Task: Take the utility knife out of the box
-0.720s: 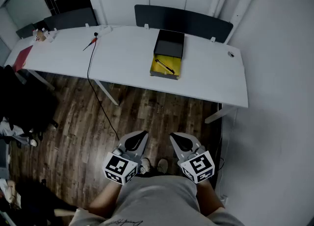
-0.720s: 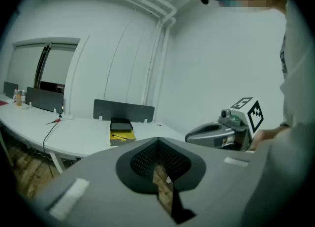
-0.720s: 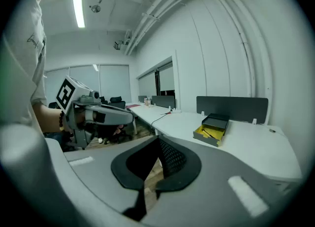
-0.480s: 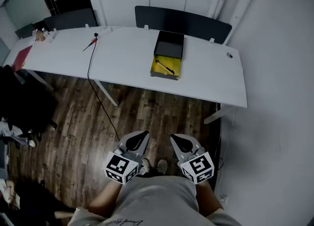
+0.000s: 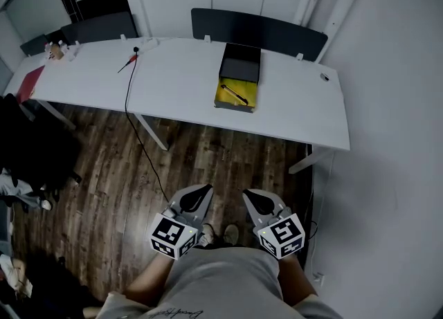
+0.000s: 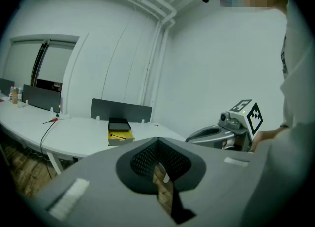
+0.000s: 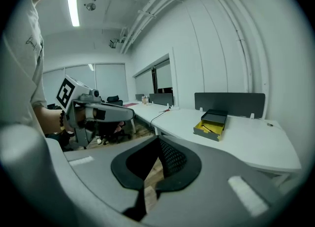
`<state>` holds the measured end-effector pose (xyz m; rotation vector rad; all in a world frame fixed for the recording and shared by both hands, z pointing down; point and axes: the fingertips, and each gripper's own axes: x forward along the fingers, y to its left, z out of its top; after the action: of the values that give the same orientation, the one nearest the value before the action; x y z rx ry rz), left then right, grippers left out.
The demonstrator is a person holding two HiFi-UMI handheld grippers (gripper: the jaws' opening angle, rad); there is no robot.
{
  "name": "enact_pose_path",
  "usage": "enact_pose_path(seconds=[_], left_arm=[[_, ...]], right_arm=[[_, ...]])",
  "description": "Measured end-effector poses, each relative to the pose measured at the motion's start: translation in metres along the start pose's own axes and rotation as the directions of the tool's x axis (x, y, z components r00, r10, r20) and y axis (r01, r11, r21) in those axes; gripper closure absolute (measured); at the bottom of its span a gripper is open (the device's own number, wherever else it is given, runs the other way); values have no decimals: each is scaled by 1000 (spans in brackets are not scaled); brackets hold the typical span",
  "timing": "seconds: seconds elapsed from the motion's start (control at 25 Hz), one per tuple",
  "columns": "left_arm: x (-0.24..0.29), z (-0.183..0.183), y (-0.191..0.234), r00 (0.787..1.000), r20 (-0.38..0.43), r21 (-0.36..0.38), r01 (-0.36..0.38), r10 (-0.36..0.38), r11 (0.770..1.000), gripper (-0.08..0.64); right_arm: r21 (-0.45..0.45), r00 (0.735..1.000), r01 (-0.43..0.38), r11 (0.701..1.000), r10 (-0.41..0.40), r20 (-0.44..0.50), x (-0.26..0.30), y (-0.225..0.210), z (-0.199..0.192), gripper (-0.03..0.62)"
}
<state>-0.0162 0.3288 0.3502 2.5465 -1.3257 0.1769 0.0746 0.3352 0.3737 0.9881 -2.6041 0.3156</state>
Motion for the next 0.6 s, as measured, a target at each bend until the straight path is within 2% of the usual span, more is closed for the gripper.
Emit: enact_pose_path(seconds=[0.6], left_arm=[[-13,-2,33,999,3,7,50,-50,999,558]], right_arm=[[14,999,39,999,-39,21,28,20,13,577]])
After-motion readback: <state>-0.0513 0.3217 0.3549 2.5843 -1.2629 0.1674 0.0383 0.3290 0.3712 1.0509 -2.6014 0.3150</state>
